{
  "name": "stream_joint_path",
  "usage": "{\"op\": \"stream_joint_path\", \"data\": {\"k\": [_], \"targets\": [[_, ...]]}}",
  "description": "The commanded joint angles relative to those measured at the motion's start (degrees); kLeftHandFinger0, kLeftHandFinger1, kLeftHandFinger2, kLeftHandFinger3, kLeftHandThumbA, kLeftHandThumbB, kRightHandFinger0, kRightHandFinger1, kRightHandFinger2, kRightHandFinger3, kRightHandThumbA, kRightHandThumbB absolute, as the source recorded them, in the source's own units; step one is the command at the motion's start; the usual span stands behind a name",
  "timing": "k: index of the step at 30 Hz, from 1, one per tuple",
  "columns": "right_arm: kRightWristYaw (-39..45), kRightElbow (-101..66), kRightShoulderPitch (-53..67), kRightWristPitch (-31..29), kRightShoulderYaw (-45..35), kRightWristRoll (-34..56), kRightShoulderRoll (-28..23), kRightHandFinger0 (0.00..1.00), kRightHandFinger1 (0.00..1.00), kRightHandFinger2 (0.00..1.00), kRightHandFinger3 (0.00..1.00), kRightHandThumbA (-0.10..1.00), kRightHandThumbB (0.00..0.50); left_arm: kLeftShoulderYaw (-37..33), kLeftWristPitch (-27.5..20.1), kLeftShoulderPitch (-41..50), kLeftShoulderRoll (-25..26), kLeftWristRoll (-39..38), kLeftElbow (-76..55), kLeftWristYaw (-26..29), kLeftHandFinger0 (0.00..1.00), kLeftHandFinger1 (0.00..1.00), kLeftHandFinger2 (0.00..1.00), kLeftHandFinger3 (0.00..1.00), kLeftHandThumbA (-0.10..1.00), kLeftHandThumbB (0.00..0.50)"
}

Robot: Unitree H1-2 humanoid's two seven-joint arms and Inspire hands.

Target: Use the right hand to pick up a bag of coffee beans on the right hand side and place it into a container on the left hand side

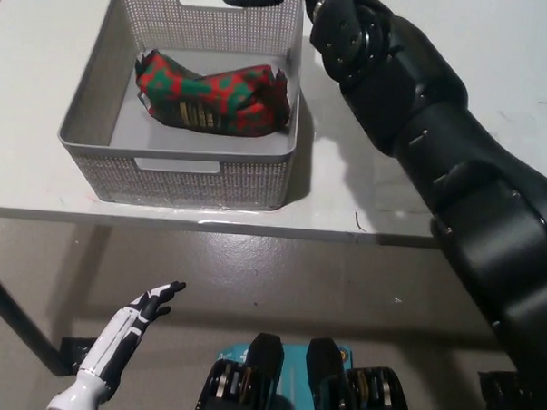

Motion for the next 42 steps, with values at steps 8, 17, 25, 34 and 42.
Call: {"op": "stream_joint_path", "data": {"k": [8,17,25,34,42], "targets": [[2.9,-5.6,0.3,-0.3,-0.4,0.9,-4.2,1.0,1.0,1.0,1.0,0.85,0.348,-1.0,-0.1,-0.8,1.4,0.1,-1.5,-0.7,1.0,1.0,1.0,1.0,1.0,0.2],[14.7,-49.4,14.0,10.3,-9.6,10.0,-16.6,1.0,1.0,1.0,1.0,0.97,0.376,-1.3,-0.3,-0.6,1.7,0.6,-2.0,-0.6,1.0,1.0,1.0,1.0,1.0,0.195],[16.2,-91.0,38.3,17.3,-19.0,27.8,-21.2,1.0,1.0,1.0,1.0,1.0,0.399,-1.2,-0.6,0.2,1.8,1.1,-1.8,-0.4,1.0,1.0,1.0,1.0,1.0,0.189],[14.0,-100.4,60.1,15.8,-20.8,43.4,-18.7,1.0,1.0,1.0,1.0,1.0,0.44,-0.9,-1.0,0.1,1.7,1.2,-0.6,-0.1,1.0,1.0,1.0,1.0,1.0,0.162],[18.8,-92.5,76.0,8.3,-18.1,52.1,-12.7,1.0,1.0,1.0,1.0,1.0,0.434,-0.7,-2.3,0.4,1.2,0.8,0.5,0.2,1.0,1.0,1.0,1.0,1.0,0.144]]}}
